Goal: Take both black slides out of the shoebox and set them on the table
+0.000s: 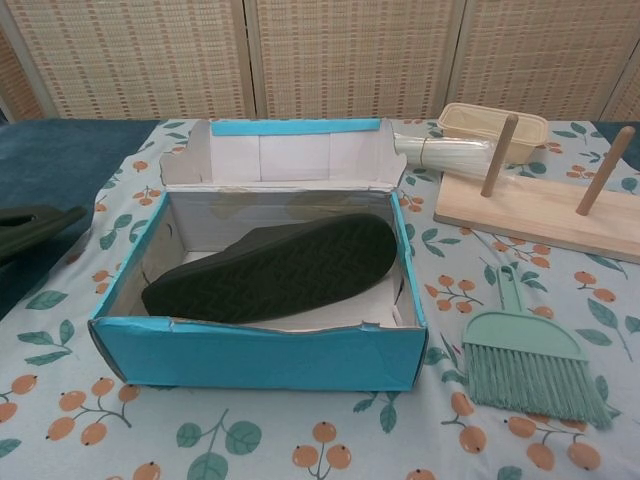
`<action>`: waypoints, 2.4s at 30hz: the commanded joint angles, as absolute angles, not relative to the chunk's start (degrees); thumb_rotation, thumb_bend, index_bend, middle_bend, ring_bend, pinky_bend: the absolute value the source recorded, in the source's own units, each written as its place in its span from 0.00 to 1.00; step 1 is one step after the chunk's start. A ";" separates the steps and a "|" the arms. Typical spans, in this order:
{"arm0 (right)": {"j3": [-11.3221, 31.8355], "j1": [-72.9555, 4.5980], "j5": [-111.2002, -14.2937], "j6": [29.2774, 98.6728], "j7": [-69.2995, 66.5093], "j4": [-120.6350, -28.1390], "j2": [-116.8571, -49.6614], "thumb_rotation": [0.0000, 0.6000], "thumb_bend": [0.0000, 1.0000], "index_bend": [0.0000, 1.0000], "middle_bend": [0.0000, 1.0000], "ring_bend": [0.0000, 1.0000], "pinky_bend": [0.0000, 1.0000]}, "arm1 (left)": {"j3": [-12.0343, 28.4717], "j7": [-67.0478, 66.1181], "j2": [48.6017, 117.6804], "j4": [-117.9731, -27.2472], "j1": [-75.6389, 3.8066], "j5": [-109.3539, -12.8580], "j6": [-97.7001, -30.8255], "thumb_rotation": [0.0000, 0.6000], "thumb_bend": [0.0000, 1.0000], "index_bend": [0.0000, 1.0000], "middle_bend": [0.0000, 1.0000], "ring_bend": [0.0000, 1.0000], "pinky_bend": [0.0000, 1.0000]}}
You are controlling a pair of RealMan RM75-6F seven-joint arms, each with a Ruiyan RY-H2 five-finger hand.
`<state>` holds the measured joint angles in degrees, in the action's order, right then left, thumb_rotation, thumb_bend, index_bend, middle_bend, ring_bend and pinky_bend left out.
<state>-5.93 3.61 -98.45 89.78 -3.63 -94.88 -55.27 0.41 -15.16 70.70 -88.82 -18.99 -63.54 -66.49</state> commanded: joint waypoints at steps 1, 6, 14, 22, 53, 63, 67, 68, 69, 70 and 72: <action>-5.98 3.59 -98.32 89.55 -3.43 -95.10 -55.18 0.64 0.22 0.00 0.00 0.00 0.00 | 2.07 -12.26 70.26 -88.51 -18.37 -63.32 -67.05 1.00 0.30 0.00 0.00 0.00 0.08; -5.94 3.69 -98.24 89.70 -3.31 -95.30 -55.07 0.63 0.22 0.00 0.00 0.00 0.00 | 3.07 -9.53 72.45 -83.44 -17.56 -64.05 -68.11 1.00 0.30 0.00 0.00 0.00 0.08; -5.89 3.75 -98.27 89.82 -3.28 -95.31 -55.14 0.64 0.22 0.00 0.00 0.00 0.00 | 4.35 -5.27 76.18 -77.70 -15.96 -67.35 -71.98 1.00 0.29 0.00 0.00 0.00 0.07; -5.68 3.81 -97.90 89.91 -3.32 -95.20 -55.22 0.64 0.22 0.00 0.00 0.00 0.00 | 1.79 -0.73 67.67 -89.59 -15.25 -68.31 -65.46 1.00 0.29 0.00 0.00 0.00 0.07; -5.92 3.79 -98.70 90.55 -5.76 -94.65 -54.35 0.64 0.22 0.00 0.00 0.00 0.00 | 9.15 -1.51 72.67 -115.17 -34.78 -65.31 -50.42 1.00 0.33 0.00 0.00 0.00 0.06; -6.07 4.18 -99.32 91.97 -8.37 -93.77 -53.60 0.63 0.22 0.00 0.00 0.00 0.00 | 8.30 -13.04 83.45 -107.07 -39.38 -55.49 -53.24 1.00 0.33 0.00 0.00 0.00 0.06; -6.17 4.32 -99.57 92.38 -9.09 -93.51 -53.36 0.63 0.22 0.00 0.00 0.00 0.00 | 7.86 -15.15 85.67 -104.93 -40.49 -53.00 -53.43 1.00 0.33 0.00 0.00 0.00 0.06; -6.17 4.38 -99.62 92.53 -9.20 -93.44 -53.34 0.63 0.22 0.00 0.00 0.00 0.00 | 7.57 -16.09 86.10 -104.28 -40.87 -52.24 -53.40 1.00 0.33 0.00 0.00 0.00 0.06; -6.19 4.39 -99.65 92.54 -9.27 -93.40 -53.33 0.64 0.22 0.00 0.00 0.00 0.00 | 7.29 -16.88 86.31 -103.87 -41.16 -51.46 -53.31 1.00 0.33 0.00 0.00 0.00 0.06; -6.18 4.38 -99.63 92.53 -9.34 -93.38 -53.33 0.63 0.22 0.00 0.00 0.00 0.00 | 7.10 -17.57 86.47 -103.61 -41.43 -50.47 -53.25 1.00 0.33 0.00 0.00 0.00 0.06; -6.20 4.32 -99.60 92.36 -9.37 -93.33 -53.30 0.63 0.22 0.00 0.00 0.00 0.00 | 6.75 -19.42 86.64 -103.19 -42.11 -48.19 -53.40 1.00 0.34 0.04 0.01 0.02 0.07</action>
